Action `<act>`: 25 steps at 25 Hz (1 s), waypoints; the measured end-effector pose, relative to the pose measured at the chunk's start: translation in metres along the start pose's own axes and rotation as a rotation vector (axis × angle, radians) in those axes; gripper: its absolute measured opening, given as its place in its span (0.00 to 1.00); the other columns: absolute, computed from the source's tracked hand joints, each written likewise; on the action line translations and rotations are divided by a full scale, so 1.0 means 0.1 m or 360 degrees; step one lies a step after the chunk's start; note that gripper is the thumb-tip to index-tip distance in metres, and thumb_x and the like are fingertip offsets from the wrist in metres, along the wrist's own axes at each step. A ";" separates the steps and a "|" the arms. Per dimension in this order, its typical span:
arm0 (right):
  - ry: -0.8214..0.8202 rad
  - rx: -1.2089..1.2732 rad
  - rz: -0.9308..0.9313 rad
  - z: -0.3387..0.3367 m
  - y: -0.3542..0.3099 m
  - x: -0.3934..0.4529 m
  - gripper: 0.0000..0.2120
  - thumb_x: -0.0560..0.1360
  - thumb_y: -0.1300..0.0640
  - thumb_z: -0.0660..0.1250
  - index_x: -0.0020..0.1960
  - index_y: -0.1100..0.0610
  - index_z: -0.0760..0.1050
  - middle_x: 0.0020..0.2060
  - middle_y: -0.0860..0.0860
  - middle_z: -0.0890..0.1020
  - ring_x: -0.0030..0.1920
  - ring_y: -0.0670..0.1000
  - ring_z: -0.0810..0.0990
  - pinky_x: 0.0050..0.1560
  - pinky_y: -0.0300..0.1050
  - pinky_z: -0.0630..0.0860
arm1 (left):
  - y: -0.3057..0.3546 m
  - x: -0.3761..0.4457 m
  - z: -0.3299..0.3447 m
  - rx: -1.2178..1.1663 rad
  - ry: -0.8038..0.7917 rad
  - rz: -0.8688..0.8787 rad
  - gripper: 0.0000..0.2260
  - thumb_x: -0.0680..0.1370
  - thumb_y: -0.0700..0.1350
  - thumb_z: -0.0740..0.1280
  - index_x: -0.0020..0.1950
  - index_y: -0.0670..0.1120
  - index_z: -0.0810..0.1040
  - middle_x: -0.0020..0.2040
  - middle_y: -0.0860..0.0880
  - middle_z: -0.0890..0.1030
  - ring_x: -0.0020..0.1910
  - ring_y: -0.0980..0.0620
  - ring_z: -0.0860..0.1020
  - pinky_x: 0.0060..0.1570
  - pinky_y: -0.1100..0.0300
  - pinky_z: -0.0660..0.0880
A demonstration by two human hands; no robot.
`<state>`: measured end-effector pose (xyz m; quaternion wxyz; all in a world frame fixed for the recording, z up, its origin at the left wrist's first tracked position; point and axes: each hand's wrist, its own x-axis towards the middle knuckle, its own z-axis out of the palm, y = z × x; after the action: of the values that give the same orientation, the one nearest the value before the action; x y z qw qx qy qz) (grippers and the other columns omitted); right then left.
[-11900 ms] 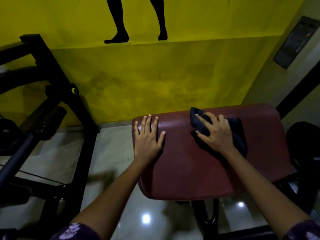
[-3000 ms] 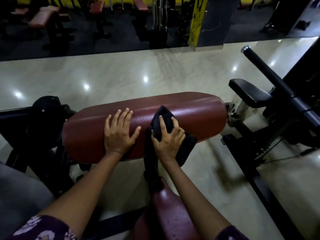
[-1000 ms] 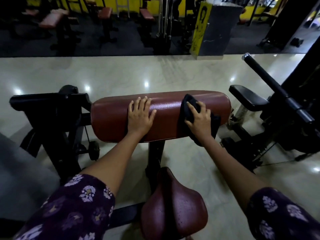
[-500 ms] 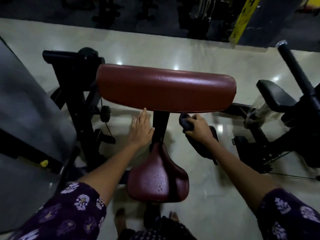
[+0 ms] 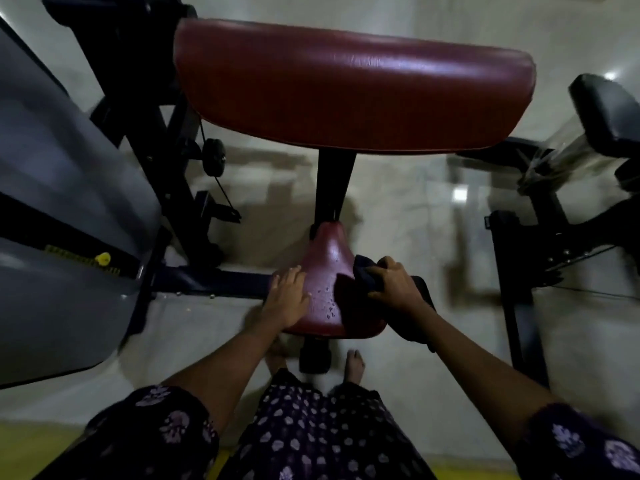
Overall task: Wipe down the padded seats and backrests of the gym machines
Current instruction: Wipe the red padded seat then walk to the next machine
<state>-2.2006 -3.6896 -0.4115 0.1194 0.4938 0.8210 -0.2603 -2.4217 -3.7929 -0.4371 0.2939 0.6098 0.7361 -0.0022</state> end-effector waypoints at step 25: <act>0.0396 -0.0080 0.0145 1.35 -0.14 0.90 0.32 0.74 0.43 0.64 0.75 0.42 0.56 0.76 0.51 0.58 0.69 0.68 0.59 0.61 0.70 0.59 | -0.69 0.85 1.19 -0.0249 0.0730 -0.0283 0.23 0.79 0.54 0.54 0.70 0.45 0.71 0.67 0.44 0.75 0.66 0.42 0.71 0.62 0.43 0.69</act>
<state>-2.2643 -3.7012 -0.5609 0.0406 0.5560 0.8125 -0.1707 -2.4397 -3.7770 -0.5971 0.1641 0.5026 0.8321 0.1674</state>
